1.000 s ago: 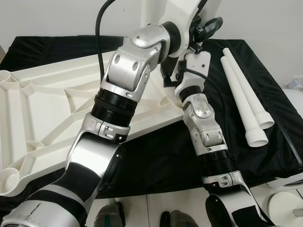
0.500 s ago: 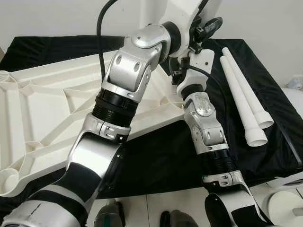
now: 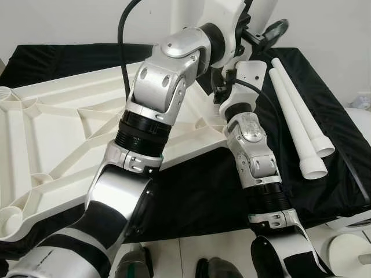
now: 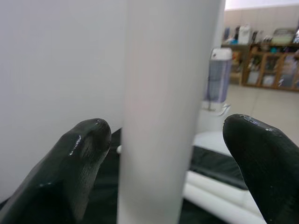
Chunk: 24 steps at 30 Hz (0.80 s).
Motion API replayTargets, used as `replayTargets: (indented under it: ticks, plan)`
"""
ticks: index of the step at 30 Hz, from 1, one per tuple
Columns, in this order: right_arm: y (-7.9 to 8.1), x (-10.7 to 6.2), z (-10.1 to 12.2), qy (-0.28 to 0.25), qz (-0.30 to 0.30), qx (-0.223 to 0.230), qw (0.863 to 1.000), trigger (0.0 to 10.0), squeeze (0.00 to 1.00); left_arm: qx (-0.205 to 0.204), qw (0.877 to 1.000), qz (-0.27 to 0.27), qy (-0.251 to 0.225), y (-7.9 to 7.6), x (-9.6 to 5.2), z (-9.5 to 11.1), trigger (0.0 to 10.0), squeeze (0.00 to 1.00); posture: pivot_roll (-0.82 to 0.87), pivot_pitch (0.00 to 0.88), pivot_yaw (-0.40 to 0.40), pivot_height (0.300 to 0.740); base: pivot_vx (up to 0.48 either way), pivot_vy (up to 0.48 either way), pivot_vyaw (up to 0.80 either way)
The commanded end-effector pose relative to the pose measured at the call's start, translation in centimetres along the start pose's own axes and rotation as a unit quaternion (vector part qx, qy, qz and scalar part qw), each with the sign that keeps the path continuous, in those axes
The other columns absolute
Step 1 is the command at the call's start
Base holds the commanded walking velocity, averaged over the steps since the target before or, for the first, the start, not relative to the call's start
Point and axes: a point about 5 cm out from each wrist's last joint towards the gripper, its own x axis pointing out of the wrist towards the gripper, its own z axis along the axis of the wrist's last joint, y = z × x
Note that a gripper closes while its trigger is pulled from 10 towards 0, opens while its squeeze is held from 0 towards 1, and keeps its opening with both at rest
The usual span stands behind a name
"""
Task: Building children table
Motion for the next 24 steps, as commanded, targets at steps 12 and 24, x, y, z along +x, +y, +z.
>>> replayTargets:
  ticks: [12, 24]
  plan:
    - [-2.7, 0.3, 0.6, -0.014, -0.031, -0.01, 0.999, 10.0, 0.0, -0.027, 0.999, -0.016, 0.004, 0.0, -2.1, -0.4, 10.0, 0.0, 0.0, 0.051, -0.033, 0.74, 0.0, 0.0, 0.0]
    - [-5.4, -0.6, 0.2, 0.005, -0.007, -0.033, 0.999, 10.0, 0.0, -0.059, 0.995, 0.039, 0.068, 1.6, -5.7, -4.9, 10.0, 0.0, 0.01, 0.05, -0.051, 0.74, 0.0, 0.0, 0.0]
